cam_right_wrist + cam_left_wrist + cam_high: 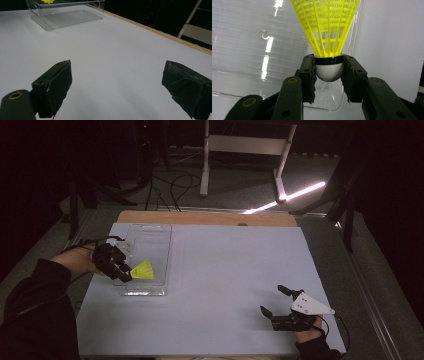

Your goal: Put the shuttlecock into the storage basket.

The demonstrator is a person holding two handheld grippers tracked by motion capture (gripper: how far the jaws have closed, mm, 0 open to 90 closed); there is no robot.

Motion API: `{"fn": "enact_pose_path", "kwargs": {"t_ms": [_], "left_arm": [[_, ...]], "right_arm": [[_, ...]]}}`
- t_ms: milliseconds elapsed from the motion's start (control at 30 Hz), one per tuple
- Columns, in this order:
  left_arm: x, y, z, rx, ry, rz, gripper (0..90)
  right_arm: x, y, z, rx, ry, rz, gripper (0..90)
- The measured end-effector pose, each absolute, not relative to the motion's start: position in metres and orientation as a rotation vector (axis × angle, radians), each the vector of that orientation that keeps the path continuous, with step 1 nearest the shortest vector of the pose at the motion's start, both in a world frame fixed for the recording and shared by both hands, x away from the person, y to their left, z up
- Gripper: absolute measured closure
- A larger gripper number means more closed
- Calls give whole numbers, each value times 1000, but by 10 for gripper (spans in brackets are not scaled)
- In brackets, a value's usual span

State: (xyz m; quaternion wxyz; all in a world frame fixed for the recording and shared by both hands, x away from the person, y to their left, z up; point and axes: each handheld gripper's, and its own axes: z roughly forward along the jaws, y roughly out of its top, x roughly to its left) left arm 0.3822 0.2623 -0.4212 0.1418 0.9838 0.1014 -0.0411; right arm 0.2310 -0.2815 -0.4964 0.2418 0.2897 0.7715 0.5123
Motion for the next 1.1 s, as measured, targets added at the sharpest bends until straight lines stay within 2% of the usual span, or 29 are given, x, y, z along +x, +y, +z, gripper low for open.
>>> {"fn": "enact_pose_path", "kwargs": {"t_ms": [1100], "left_arm": [[387, 266, -440, 2921, 378, -180, 649]], "right_arm": [[231, -282, -497, 793, 2110, 1399, 95]]}}
